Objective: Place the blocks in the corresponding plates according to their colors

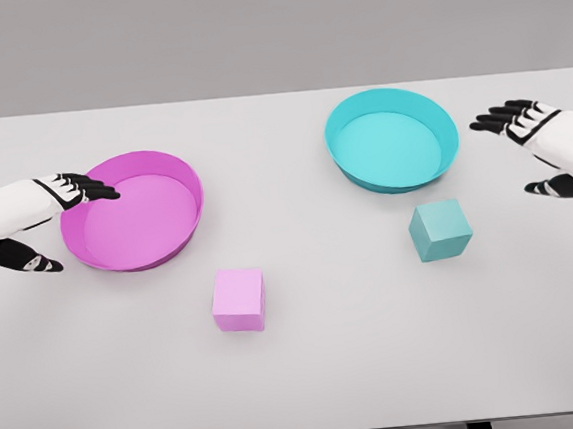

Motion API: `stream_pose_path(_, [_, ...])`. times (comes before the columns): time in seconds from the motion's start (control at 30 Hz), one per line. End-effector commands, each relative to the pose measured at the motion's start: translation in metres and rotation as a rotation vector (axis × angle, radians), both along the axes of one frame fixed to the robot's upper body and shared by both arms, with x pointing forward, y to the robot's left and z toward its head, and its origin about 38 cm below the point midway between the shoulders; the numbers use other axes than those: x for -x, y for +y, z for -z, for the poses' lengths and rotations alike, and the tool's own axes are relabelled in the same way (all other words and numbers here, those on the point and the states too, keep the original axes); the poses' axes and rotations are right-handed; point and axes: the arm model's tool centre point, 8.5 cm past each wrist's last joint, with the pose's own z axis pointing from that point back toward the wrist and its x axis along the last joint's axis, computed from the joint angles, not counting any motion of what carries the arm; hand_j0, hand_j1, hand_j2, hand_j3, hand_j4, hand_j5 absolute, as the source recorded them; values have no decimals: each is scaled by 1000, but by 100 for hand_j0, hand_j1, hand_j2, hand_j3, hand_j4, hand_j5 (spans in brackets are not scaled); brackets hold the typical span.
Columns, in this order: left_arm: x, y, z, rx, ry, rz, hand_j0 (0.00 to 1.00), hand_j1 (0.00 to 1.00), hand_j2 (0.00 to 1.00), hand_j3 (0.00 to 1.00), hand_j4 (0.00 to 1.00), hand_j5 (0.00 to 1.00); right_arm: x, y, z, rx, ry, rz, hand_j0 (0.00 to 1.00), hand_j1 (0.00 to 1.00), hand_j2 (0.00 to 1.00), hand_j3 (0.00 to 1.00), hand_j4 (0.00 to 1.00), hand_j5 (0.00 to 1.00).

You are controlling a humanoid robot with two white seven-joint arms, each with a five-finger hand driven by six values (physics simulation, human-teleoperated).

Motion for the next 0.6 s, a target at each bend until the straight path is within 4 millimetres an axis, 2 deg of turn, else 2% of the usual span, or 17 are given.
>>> stream_pose_path(0.0, [0,0,0,1,6,-1,100,100,100,100,100,100,-1,-1,-3,-12,-10,6,100,100,100,100,100,100])
stream_pose_path(0.13, [-4,-1,-7,-5,-10,3,100,100,100,100,100,100,2,0,5,11,31,-1,100,100,100,100,100,100])
stream_pose_path(0.17, [-2,-3,0,-29,22,19,100,100,100,100,100,100,4,0,9,13,46,0,100,100,100,100,100,100])
stream_pose_path(0.23, [-3,-9,3,-57,41,43,100,100,100,100,100,100,5,-1,8,14,41,0,100,100,100,100,100,100])
stream_pose_path(0.3, [-9,-10,-5,-111,-1,47,100,100,100,100,100,100,5,1,6,16,37,-8,100,100,100,100,100,100])
stream_pose_path(0.37, [-8,-38,-10,-167,-72,123,100,100,100,100,100,100,5,3,0,23,23,-17,100,100,100,100,100,100])
stream_pose_path(0.47, [9,-76,-20,-186,-132,247,100,100,100,100,100,100,5,10,-8,59,19,-53,100,100,100,100,100,100])
stream_pose_path(0.5, [7,-83,-21,-172,-139,260,100,100,100,100,100,100,-3,11,-26,110,-3,-78,100,100,100,100,100,100])
stream_pose_path(0.57, [6,-95,-18,-143,-143,278,100,100,100,100,100,100,-17,29,-38,204,8,-164,100,100,100,100,100,100])
